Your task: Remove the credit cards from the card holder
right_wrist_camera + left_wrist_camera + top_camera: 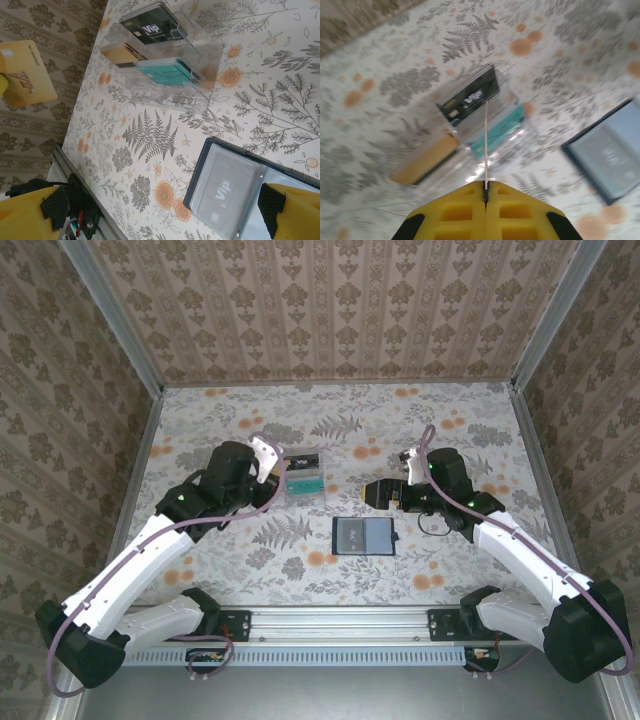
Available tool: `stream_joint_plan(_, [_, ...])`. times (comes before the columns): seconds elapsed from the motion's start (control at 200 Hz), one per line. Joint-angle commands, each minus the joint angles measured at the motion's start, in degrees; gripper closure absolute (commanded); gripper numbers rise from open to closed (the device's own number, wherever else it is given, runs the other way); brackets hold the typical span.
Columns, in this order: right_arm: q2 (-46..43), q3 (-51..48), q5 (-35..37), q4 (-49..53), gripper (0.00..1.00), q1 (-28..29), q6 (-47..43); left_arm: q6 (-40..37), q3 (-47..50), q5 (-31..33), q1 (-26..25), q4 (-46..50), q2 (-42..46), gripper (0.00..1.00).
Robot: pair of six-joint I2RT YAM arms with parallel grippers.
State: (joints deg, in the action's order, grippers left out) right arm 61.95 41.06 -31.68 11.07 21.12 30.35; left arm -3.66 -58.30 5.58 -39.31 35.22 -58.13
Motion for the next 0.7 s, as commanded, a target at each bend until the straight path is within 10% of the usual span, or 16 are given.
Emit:
stream_joint_plan(0.0, [-0.79, 2.69, 1.25, 1.05, 0.0, 0.32, -1.18, -19.1, 2.02, 6.91, 0.84, 0.2, 0.03, 1.0])
stream_joint_plan(0.345, [1.3, 4.18, 1.29, 0.04, 0.0, 0.33, -0.53, -49.92, 3.57, 0.34, 4.72, -1.21, -6.28, 1.0])
stream_joint_plan(0.695, [4.99, 7.6, 0.96, 0.35, 0.0, 0.47, -1.28, -58.44, 0.14, -5.46, 9.98, -3.38, -17.37, 1.0])
